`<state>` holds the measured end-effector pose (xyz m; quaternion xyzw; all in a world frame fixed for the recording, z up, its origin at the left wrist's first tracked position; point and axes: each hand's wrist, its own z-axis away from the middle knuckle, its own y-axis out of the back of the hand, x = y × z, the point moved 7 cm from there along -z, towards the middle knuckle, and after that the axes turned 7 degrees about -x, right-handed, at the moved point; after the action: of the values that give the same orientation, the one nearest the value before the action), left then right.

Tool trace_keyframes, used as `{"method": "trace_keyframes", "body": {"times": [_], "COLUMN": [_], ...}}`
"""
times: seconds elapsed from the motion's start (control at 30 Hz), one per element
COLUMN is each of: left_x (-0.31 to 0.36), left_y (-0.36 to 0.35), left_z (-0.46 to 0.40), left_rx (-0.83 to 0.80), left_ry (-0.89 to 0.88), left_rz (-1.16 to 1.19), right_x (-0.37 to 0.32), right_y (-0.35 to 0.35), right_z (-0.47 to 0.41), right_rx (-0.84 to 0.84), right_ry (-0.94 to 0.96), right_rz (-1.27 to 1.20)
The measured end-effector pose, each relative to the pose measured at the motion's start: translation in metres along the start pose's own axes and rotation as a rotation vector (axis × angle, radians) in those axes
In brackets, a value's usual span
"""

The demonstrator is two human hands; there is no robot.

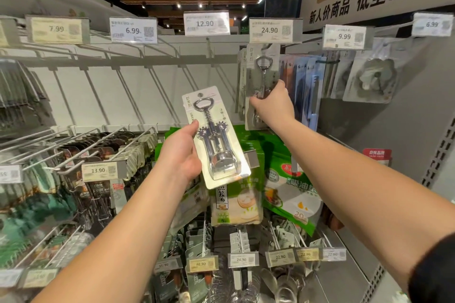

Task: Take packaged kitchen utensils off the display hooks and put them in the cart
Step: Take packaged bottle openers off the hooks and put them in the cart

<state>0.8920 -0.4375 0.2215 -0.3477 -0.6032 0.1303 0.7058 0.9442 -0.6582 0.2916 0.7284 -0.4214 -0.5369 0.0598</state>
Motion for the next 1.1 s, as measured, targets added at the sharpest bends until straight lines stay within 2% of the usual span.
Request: {"method": "trace_keyframes", "body": {"times": [0.4, 0.9, 1.1], "left_x": [0.001, -0.001, -0.003], "left_y": [-0.006, -0.006, -0.009], "left_z": [0.005, 0.004, 0.002], "left_rx": [0.013, 0.029, 0.019], "left_ry": [-0.014, -0.014, -0.013], "left_rz": [-0.006, -0.030, -0.042], "right_x": [0.004, 0.012, 0.011], "right_y": [-0.016, -0.024, -0.018], "right_z": [-0.024, -0.036, -0.030], "right_rx": [-0.011, -0.064, -0.077], "right_ry": [-0.046, -0.075, -0.081], "right_rz": [0.143, 0.165, 0.102]}}
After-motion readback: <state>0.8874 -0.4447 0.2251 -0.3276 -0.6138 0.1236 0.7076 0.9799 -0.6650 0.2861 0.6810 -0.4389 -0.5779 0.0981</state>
